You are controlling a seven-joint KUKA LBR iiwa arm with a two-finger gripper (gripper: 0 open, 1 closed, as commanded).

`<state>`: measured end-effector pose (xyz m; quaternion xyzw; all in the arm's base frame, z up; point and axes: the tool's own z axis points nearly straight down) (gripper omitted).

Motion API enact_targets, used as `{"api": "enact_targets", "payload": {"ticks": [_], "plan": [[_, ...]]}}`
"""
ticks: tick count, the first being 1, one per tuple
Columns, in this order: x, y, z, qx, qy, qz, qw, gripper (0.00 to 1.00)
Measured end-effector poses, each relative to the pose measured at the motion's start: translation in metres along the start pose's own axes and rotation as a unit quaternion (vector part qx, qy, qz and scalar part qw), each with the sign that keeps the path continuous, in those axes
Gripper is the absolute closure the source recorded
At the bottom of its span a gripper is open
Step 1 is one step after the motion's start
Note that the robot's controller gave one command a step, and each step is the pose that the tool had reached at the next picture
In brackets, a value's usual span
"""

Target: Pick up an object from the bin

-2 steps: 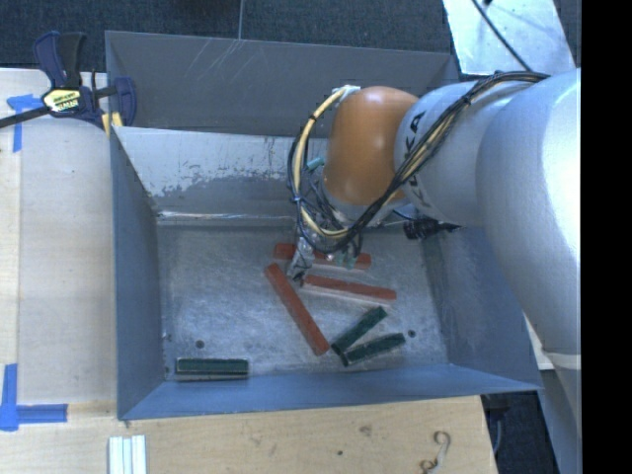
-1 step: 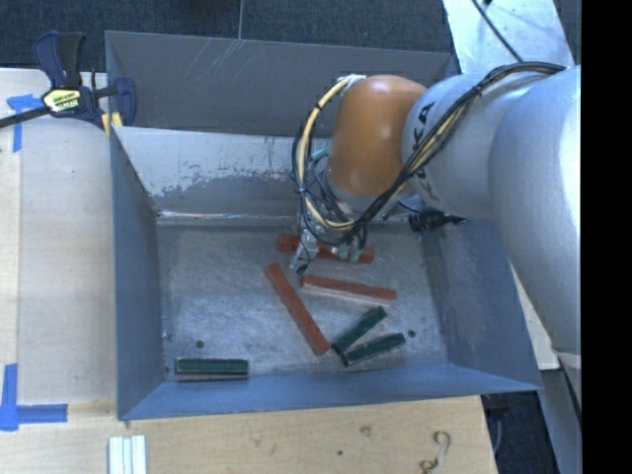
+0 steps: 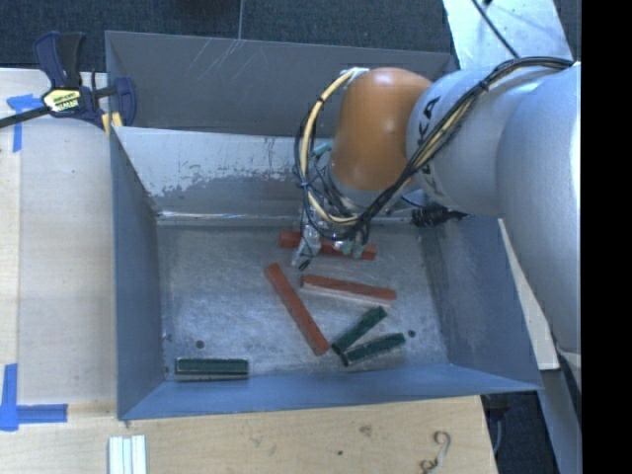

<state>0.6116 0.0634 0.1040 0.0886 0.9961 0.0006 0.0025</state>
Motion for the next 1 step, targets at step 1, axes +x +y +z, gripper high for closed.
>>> {"api": "enact_targets", "payload": {"ticks": [1], "plan": [[-0.0012,0.0002,-0.0085,0.0,-0.0009,0.0,1.0,1.0]]}}
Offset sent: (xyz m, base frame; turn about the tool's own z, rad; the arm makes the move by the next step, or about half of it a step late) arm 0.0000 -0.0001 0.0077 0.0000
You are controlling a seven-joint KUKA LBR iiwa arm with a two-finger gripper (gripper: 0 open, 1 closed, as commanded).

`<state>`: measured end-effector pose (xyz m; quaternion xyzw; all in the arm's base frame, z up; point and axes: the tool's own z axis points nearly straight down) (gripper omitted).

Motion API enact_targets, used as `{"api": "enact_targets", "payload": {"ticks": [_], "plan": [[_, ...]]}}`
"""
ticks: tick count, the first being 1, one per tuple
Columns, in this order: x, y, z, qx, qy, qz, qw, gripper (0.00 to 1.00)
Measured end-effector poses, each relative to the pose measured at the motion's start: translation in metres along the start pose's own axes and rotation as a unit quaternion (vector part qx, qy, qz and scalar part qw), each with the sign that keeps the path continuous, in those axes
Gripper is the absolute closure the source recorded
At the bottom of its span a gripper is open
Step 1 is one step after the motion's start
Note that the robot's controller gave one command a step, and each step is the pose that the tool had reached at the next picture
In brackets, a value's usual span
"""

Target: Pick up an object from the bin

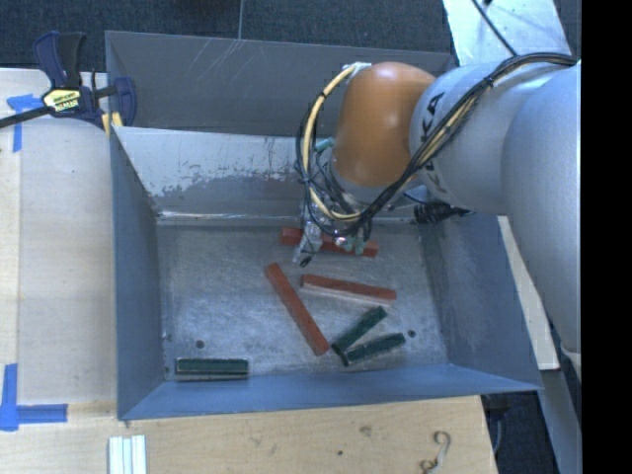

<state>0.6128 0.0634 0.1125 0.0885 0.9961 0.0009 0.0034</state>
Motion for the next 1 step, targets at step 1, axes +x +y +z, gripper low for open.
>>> {"api": "enact_targets", "payload": {"ticks": [1], "plan": [[-0.0013,0.0002,-0.0085,0.0,-0.0002,0.0,1.0,1.0]]}}
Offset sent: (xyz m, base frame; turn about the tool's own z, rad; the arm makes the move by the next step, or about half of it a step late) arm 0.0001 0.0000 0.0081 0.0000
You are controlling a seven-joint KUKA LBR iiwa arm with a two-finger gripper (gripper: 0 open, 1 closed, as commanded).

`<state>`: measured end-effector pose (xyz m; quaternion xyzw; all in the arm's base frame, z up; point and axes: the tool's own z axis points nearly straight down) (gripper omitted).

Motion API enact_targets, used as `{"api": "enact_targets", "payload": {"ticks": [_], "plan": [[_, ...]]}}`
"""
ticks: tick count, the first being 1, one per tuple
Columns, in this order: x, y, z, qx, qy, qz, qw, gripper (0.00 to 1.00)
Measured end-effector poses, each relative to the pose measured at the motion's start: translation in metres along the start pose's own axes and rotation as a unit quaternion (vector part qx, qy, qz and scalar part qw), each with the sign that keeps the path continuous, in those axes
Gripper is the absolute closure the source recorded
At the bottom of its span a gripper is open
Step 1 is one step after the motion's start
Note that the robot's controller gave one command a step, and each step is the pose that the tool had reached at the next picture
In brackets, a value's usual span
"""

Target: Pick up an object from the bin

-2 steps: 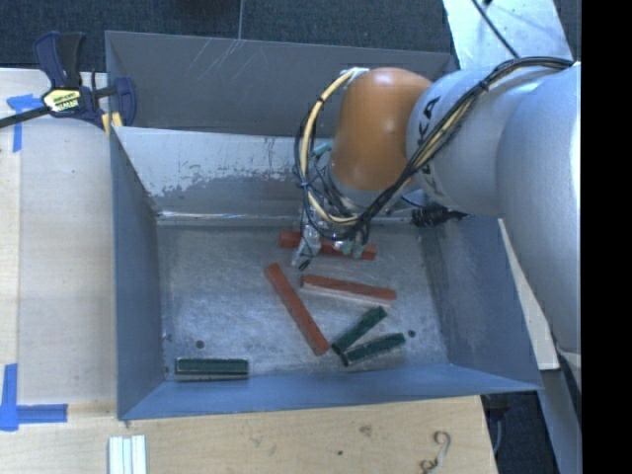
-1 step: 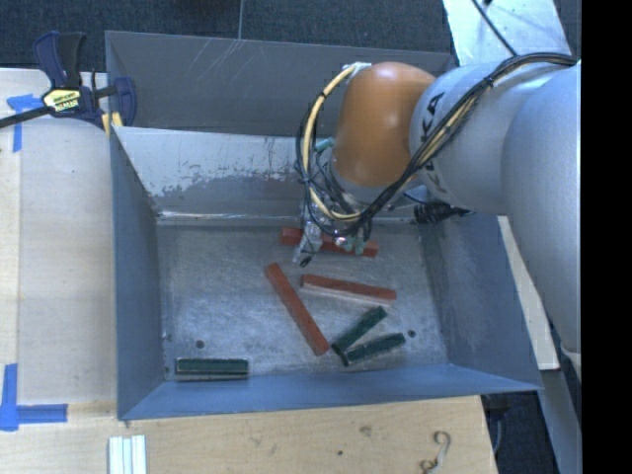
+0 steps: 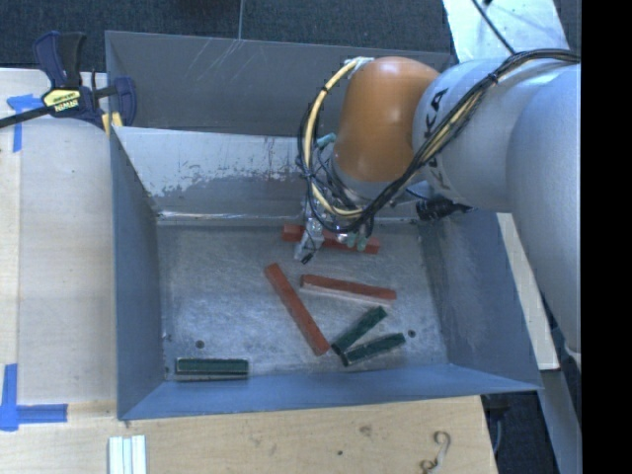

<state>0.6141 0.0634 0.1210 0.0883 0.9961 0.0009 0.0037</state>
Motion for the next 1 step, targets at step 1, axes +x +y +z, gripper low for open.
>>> {"api": "enact_targets", "payload": {"ticks": [1], "plan": [[-0.003,0.0001,-0.0754,0.0,-0.0017,0.0,1.0,1.0]]}}
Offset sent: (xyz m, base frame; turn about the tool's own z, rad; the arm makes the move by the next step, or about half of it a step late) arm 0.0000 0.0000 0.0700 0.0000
